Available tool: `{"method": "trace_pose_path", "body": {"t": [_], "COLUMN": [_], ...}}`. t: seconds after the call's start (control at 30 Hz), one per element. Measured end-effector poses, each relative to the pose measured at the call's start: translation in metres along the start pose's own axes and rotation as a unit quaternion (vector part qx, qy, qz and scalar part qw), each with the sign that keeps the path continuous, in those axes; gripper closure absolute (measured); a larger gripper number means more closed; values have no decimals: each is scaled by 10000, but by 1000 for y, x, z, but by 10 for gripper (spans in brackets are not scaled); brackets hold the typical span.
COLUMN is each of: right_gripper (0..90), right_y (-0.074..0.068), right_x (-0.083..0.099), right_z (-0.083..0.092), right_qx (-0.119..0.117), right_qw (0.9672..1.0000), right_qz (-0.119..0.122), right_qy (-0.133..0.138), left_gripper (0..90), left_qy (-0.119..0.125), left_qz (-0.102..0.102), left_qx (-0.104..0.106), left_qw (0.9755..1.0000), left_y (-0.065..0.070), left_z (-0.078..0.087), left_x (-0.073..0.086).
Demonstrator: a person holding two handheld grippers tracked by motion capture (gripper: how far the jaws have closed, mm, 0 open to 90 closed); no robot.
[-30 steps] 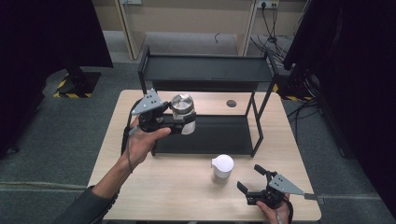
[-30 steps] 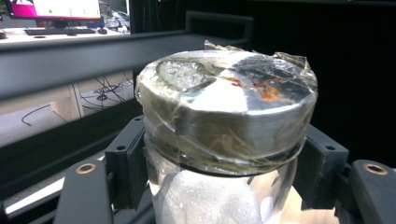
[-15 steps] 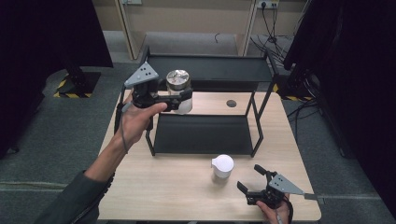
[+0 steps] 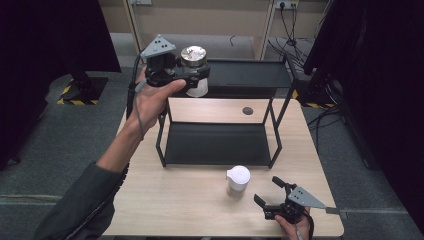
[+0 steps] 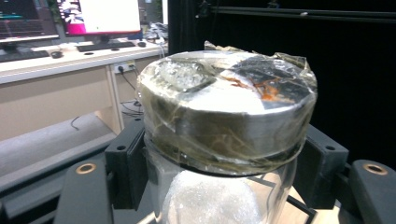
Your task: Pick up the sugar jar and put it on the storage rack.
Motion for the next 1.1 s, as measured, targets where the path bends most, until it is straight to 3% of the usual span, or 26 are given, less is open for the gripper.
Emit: {"method": "trace_pose_path", "body": {"t": [0.3, 0.4, 0.7, 1.1], "right_gripper": [11, 11, 11, 11], "right_y": [0, 0, 1, 1], "right_x": [0, 0, 0, 0], "right_z": [0, 0, 0, 1], "right_qx": [-8, -12, -19, -25], "right_qw": [10000, 10000, 10000, 10000], "right_qz": [4, 5, -2, 2], "right_qy": [0, 1, 2, 5], "left_gripper": [308, 308, 309, 308], "left_qy": [8, 26, 19, 16], "left_qz": [116, 88, 277, 315], "left_qx": [-445, -622, -1015, -1295], "left_qw": [9989, 9980, 9944, 9911], "left_y": [0, 0, -2, -3], "left_z": [-23, -28, -47, -64], "left_x": [-7, -9, -11, -7]}}
Point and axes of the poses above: each handheld gripper's, and its own axes: z roughly backward along the jaws, x roughly out of its underside, y roughly to its right, the point moved 1 cm from there along -z, roughly forward along the jaws, and after that the axes turned 6 degrees about -y, right-handed, at the moved point
